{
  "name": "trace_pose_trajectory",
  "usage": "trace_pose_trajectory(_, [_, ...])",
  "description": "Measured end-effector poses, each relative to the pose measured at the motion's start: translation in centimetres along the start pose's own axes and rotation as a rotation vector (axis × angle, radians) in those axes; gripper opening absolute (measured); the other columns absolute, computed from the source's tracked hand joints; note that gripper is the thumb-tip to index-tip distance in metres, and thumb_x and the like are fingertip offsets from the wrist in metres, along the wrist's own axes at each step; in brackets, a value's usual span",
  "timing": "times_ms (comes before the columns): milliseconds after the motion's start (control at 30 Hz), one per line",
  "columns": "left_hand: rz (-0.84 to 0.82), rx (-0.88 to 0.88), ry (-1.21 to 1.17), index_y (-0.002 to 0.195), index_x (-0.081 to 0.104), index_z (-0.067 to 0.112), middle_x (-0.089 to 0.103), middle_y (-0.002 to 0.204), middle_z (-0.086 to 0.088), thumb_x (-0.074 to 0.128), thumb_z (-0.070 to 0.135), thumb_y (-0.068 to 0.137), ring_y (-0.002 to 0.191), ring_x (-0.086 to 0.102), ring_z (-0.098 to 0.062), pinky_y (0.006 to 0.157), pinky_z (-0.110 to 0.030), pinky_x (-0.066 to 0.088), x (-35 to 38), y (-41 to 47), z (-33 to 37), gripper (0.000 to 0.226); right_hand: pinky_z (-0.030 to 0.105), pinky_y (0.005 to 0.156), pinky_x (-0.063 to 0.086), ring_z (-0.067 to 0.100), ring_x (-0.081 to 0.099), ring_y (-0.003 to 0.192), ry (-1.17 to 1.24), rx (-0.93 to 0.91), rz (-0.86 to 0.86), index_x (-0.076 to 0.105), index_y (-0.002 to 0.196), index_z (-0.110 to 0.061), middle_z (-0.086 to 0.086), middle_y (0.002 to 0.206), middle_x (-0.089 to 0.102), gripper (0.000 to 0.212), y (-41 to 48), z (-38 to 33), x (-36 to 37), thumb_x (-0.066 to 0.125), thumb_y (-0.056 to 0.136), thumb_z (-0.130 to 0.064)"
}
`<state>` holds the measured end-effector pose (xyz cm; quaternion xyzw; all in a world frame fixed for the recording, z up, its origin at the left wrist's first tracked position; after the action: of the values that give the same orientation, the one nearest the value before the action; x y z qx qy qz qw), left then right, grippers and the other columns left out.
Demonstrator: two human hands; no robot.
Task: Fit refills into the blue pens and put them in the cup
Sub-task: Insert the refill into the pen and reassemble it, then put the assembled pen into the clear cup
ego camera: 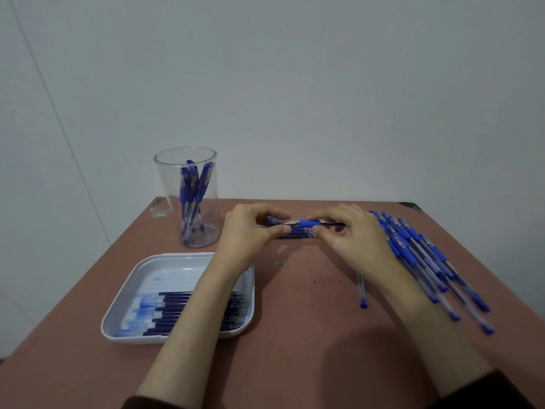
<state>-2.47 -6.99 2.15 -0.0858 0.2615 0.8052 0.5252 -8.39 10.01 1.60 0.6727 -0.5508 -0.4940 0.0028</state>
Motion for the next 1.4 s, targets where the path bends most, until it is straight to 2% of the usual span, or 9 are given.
trace_pose_trajectory(400, [-0.02,0.035,0.038,0.091,0.076,0.019,0.073,0.078,0.001,0.081,0.016,0.072,0.076,0.066,-0.01,0.068,-0.016,0.051,0.3,-0.1,0.2,0.02,0.049,0.091,0.041,0.009,0.053,0.085,0.068,-0.011,-0.057,0.075,0.099,-0.027,-0.023,0.078,0.059,0.018,0.0,-0.7,0.3,0.066,0.087,-0.016])
trace_pose_trajectory(600, [0.026,0.079,-0.063,0.091,0.074,0.024,0.071,0.077,0.006,0.077,0.014,0.076,0.076,0.067,-0.007,0.073,-0.017,0.052,-0.7,-0.5,1.0,0.018,0.009,0.074,0.043,-0.005,0.061,0.081,0.371,0.07,-0.085,0.072,0.095,-0.031,-0.017,0.087,0.07,0.022,-0.2,-1.5,0.5,0.065,0.088,-0.01])
trace_pose_trajectory(700, [0.087,0.071,-0.313,0.096,0.07,0.022,0.072,0.079,-0.001,0.075,0.01,0.078,0.078,0.069,-0.012,0.071,-0.022,0.054,-1.5,-1.3,1.6,0.023,0.011,0.071,0.046,-0.001,0.061,0.075,0.603,0.106,-0.112,0.071,0.1,-0.028,-0.005,0.085,0.072,0.023,-0.6,-2.7,0.8,0.061,0.091,-0.009])
trace_pose_trajectory(833, [0.279,0.109,-0.387,0.091,0.067,0.021,0.07,0.08,0.002,0.069,0.002,0.081,0.075,0.069,-0.018,0.067,-0.027,0.056,-4.2,-2.4,3.4,0.021,0.015,0.083,0.049,-0.004,0.063,0.089,0.678,0.161,-0.189,0.057,0.125,-0.038,-0.013,0.093,0.071,0.039,-1.1,-3.3,1.9,0.059,0.086,-0.039])
trace_pose_trajectory(933, [0.518,0.3,-0.288,0.093,0.062,0.024,0.066,0.084,0.006,0.066,0.004,0.085,0.071,0.064,-0.011,0.067,-0.025,0.054,-9.5,-1.8,6.1,0.022,0.026,0.091,0.049,-0.004,0.061,0.092,0.623,0.208,-0.214,0.054,0.128,-0.039,-0.016,0.094,0.068,0.051,-1.2,-3.0,2.6,0.056,0.079,-0.051])
trace_pose_trajectory(1067, [0.662,0.447,0.041,0.1,0.058,0.02,0.06,0.085,0.012,0.06,0.011,0.087,0.072,0.062,-0.005,0.07,-0.018,0.051,-14.6,0.2,8.8,0.016,0.029,0.088,0.05,-0.001,0.06,0.082,0.55,0.18,-0.241,0.062,0.112,-0.042,-0.015,0.084,0.066,0.032,-1.5,-2.7,3.1,0.059,0.081,-0.048])
trace_pose_trajectory(1200, [0.511,0.339,0.334,0.109,0.057,0.009,0.059,0.09,0.001,0.055,0.005,0.09,0.068,0.056,0.003,0.064,-0.015,0.047,-15.1,2.8,7.5,0.019,0.015,0.079,0.045,-0.003,0.06,0.077,0.495,0.174,-0.277,0.062,0.1,-0.046,-0.011,0.084,0.066,0.013,-1.5,-2.3,3.4,0.061,0.089,-0.039])
trace_pose_trajectory(1300, [0.37,0.214,0.477,0.12,0.053,0.017,0.061,0.094,-0.005,0.054,0.008,0.093,0.077,0.06,-0.019,0.068,-0.031,0.048,-14.5,3.5,5.3,0.029,0.005,0.072,0.041,-0.002,0.06,0.077,0.455,0.178,-0.287,0.06,0.098,-0.046,-0.008,0.088,0.066,0.011,-1.4,-2.3,3.4,0.06,0.089,-0.039])
trace_pose_trajectory(1400, [0.293,0.143,0.521,0.118,0.053,0.02,0.065,0.093,-0.006,0.055,0.01,0.092,0.08,0.062,-0.024,0.065,-0.029,0.047,-14.3,3.7,4.0,0.028,0.006,0.072,0.041,-0.004,0.059,0.075,0.448,0.179,-0.29,0.061,0.098,-0.044,-0.009,0.086,0.066,0.01,-1.4,-2.2,3.5,0.06,0.09,-0.038])
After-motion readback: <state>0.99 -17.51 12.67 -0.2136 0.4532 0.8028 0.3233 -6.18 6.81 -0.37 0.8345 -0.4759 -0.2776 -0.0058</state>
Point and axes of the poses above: each hand's wrist, its own y-axis towards the middle knuckle, its own x-axis out of the palm, z = x × y, the point moved 1 cm from there along y, towards the middle knuckle
